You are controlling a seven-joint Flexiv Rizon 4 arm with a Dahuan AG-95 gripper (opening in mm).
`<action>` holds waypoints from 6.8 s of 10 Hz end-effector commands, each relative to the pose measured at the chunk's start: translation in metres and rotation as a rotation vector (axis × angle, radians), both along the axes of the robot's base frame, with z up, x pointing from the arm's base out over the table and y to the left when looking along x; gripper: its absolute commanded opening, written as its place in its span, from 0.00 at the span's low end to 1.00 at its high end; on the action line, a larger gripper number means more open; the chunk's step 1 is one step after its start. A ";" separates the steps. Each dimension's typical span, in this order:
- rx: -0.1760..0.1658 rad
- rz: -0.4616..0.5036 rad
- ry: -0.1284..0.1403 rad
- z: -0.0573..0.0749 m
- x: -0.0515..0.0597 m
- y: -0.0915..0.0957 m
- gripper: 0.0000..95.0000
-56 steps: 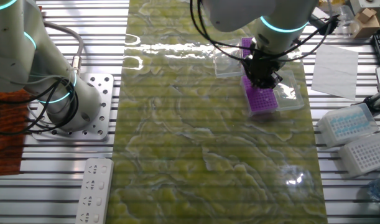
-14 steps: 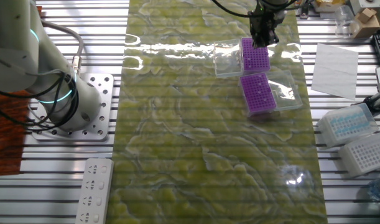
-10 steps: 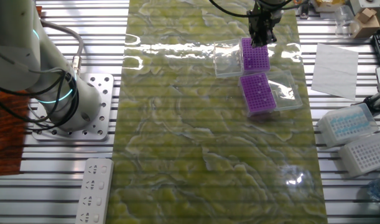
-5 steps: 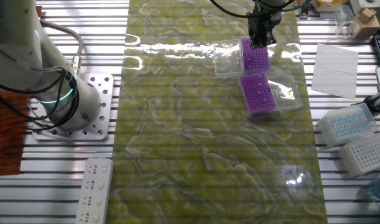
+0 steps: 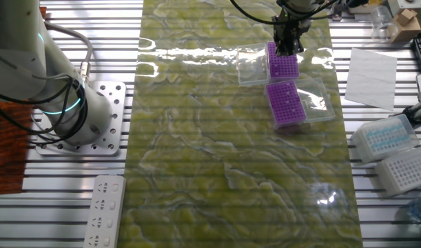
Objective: Transfer all small pipette tips from one holder to another
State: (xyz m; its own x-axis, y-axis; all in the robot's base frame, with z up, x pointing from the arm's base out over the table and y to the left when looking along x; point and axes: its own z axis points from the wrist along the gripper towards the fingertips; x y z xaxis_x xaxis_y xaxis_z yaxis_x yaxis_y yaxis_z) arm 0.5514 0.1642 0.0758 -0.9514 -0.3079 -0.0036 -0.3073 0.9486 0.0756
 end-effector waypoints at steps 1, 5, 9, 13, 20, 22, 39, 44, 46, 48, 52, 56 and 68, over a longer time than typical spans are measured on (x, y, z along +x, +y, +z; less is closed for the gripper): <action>0.006 -0.008 0.002 0.000 0.000 0.001 0.00; 0.015 -0.015 0.000 -0.002 0.000 0.001 0.00; 0.023 -0.029 0.000 -0.004 0.001 0.001 0.00; 0.023 -0.036 0.000 -0.003 0.001 0.001 0.00; 0.025 -0.060 0.004 0.000 0.001 0.002 0.00; 0.025 -0.060 0.004 -0.002 0.002 0.002 0.00; -0.073 0.359 -0.010 0.014 0.015 -0.086 0.20; -0.065 0.378 -0.032 -0.002 0.018 -0.097 0.20; -0.063 0.377 -0.037 -0.005 0.020 -0.096 0.20; -0.065 0.367 -0.037 -0.007 0.021 -0.091 0.20; -0.068 0.363 -0.050 -0.017 0.022 -0.085 0.20; -0.067 0.365 -0.056 -0.020 0.023 -0.084 0.20; -0.061 0.337 -0.007 0.023 0.023 -0.085 0.00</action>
State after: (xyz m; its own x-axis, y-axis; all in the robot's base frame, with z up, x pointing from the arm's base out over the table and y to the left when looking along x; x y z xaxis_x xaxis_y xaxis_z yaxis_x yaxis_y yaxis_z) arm 0.5702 0.0810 0.1044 -0.7936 -0.6079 0.0260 -0.6070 0.7939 0.0360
